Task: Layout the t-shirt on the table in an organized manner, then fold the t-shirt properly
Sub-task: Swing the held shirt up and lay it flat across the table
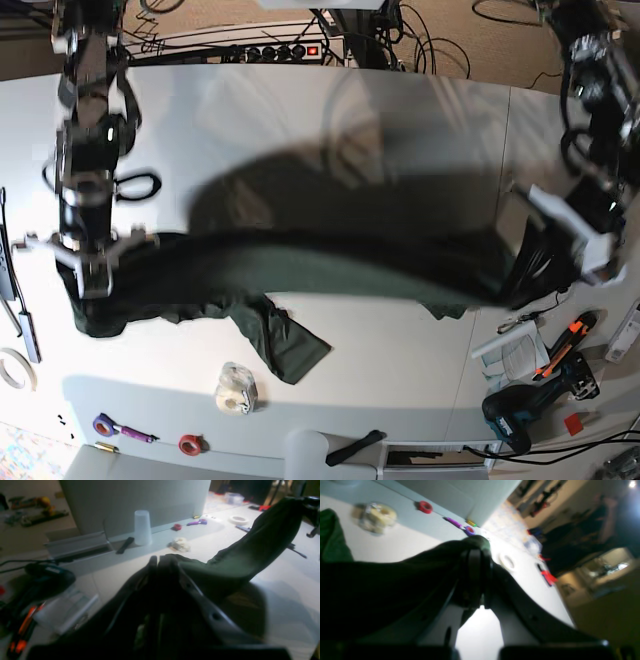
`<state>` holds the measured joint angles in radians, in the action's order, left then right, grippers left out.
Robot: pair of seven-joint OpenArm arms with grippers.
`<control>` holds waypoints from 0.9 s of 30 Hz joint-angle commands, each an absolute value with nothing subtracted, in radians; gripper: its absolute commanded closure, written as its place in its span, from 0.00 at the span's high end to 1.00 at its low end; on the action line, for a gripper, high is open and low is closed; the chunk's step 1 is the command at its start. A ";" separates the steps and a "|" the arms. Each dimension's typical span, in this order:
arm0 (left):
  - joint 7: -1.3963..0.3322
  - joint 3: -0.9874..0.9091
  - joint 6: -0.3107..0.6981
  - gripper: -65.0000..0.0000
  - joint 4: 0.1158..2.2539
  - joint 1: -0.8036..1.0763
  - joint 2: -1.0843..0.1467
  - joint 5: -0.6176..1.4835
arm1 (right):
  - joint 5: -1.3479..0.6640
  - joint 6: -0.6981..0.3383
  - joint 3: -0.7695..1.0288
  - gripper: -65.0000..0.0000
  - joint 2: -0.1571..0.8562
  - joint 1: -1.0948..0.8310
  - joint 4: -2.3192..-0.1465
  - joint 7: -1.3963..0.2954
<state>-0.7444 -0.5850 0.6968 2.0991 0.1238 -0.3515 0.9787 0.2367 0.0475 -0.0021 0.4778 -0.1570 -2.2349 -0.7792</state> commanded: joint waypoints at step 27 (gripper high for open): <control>-0.977 -1.025 0.698 0.00 2.356 0.350 -0.249 1.478 | 0.014 -0.009 0.439 0.00 0.490 -0.505 -2.356 -0.785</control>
